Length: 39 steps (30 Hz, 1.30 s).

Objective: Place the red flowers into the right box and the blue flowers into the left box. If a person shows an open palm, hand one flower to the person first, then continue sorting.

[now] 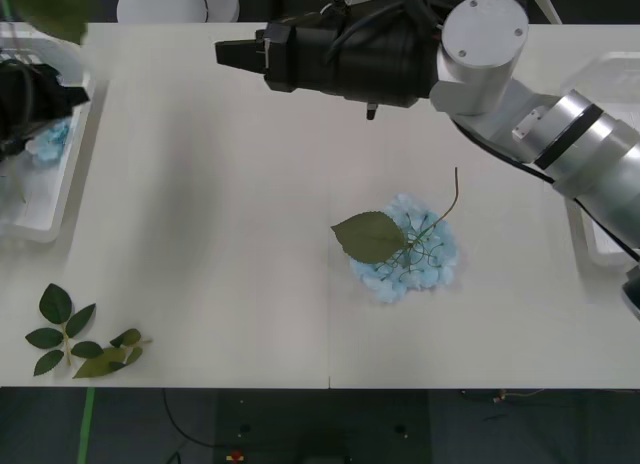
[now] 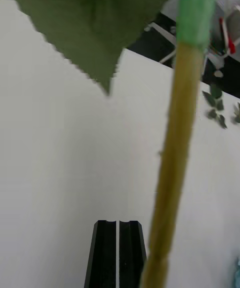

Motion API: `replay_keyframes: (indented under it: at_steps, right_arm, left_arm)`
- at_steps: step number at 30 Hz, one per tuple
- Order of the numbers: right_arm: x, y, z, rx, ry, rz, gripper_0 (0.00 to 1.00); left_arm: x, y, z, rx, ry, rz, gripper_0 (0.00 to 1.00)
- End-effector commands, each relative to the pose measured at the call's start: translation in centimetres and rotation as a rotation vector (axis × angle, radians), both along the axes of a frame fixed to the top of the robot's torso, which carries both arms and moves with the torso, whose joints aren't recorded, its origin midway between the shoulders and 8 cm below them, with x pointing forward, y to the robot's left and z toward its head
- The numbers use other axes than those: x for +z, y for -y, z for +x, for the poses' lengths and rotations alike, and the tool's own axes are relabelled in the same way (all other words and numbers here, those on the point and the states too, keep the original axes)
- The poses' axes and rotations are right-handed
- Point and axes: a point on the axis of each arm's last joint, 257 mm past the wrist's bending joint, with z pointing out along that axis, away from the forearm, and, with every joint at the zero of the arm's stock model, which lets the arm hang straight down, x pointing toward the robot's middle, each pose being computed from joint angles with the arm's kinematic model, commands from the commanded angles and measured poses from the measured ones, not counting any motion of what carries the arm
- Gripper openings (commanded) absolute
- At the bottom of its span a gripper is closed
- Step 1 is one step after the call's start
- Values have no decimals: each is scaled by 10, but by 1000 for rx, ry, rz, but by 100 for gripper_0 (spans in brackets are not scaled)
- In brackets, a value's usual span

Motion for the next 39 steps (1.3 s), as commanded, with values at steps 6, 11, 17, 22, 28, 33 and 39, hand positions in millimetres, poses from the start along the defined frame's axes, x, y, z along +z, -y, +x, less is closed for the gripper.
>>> replay_keyframes:
  at_steps: [6,11,17,22,28,33,39]
  right_arm:
    - [8,66,-3,-126,-361,-295,85]
    - [-27,103,-6,-281,-552,-480,85]
    - [-70,166,-28,-476,-764,-754,85]
    - [-94,203,-44,-553,-871,-965,85]
    - [-119,222,-38,-654,-912,-1083,85]
    - [-148,236,-36,-634,-876,-1238,85]
    - [-180,242,-45,-596,-836,-1405,85]
  left_arm:
    - [41,-147,-17,234,-123,21,0]
    - [31,-178,-26,282,-160,12,0]
    - [22,-195,-31,320,-182,70,0]
    - [10,-198,-35,325,-206,90,20]
    - [9,-200,-34,333,-194,76,42]
    - [14,-201,-32,338,-173,69,58]
    - [16,-199,-33,330,-164,36,79]
